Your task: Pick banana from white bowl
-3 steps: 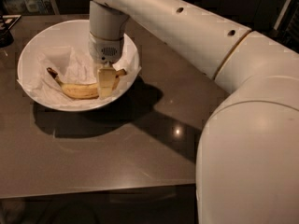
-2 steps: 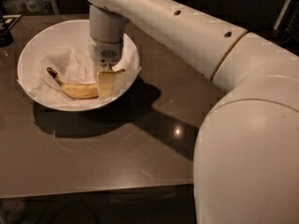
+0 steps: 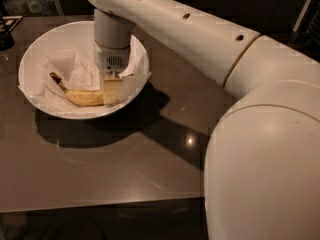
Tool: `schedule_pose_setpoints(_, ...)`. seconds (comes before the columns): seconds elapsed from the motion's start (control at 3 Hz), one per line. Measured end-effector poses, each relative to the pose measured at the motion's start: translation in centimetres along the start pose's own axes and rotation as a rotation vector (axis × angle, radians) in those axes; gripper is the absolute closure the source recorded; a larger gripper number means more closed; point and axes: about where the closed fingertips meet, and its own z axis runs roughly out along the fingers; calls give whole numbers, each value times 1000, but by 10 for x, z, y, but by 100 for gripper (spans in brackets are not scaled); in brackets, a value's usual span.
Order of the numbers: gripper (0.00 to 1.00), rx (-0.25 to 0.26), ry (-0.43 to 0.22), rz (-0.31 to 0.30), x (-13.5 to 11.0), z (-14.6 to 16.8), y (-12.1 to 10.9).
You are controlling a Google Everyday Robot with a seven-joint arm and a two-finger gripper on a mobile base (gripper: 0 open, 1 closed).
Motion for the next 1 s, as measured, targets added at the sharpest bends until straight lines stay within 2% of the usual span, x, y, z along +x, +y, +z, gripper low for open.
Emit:
schedule_pose_setpoints(0.33, 100, 0, 0, 0, 0, 0, 0)
schedule_pose_setpoints(1.0, 100, 68, -102, -25, 1, -41, 22)
